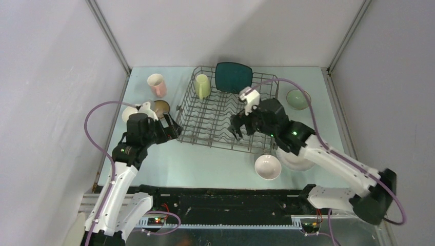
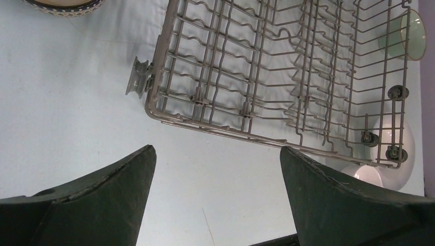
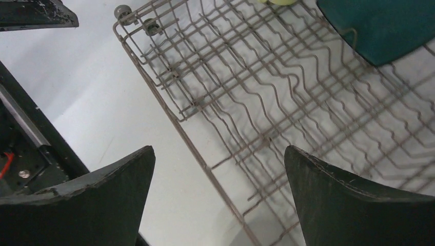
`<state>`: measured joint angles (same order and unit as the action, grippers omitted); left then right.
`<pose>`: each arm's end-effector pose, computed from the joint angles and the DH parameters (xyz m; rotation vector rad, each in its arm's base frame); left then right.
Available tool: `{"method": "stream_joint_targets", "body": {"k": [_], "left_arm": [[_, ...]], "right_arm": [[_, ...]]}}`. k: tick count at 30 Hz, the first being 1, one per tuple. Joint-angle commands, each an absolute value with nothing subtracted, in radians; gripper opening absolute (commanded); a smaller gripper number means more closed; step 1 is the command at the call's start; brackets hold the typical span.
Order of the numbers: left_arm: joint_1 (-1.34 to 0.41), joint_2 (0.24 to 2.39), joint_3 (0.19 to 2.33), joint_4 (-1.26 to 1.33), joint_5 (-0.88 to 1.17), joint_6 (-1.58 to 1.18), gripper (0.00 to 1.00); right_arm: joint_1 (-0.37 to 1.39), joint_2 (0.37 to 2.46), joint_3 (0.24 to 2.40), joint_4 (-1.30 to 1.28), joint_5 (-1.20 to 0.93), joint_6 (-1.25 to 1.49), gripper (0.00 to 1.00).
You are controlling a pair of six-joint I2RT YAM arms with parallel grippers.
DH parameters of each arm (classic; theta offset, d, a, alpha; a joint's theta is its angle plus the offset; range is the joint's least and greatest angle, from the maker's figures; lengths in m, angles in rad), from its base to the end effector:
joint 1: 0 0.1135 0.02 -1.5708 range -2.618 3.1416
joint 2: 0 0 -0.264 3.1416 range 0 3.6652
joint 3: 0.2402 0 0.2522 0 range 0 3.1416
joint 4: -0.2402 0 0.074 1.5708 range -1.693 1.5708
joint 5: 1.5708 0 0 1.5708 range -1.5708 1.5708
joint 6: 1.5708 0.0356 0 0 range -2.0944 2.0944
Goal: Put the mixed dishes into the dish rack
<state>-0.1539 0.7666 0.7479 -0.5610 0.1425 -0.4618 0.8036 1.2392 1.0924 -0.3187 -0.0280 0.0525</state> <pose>0.1645 -0.0306 0.2922 -0.2519 2.1734 -0.5068 0.1958 0.2045 0.3374 -0.7808 1.9314 0.5598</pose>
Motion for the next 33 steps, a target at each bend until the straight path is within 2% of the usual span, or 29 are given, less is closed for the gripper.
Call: {"method": "stream_joint_targets", "body": {"k": [1,5,13,19,28,33], "left_arm": [[-0.149,0.765,0.782,-0.522,0.172,-0.449,0.98],[-0.153,0.769,0.778,-0.518,0.183,-0.441,0.97],[-0.155,0.749,0.752,-0.481,0.28,-0.419,0.97],[-0.158,0.723,0.734,-0.489,0.282,-0.412,0.97],[-0.161,0.722,0.735,-0.493,0.282,-0.408,0.97],[-0.161,0.728,0.736,-0.492,0.288,-0.408,0.97]], "right_arm": [[0.805,1.079,1.008,-0.433,0.146,0.301,1.0],[0.768,0.956,0.931,-0.548,0.107,0.501,1.0],[1.015,0.879,0.857,-0.809,0.313,0.745,1.0],[1.186,0.911,0.786,-0.856,0.341,0.89,0.99],[1.191,0.977,0.702,-0.787,0.281,0.91,0.79],[1.142,1.056,0.688,-0.69,0.234,0.813,0.69]]}}
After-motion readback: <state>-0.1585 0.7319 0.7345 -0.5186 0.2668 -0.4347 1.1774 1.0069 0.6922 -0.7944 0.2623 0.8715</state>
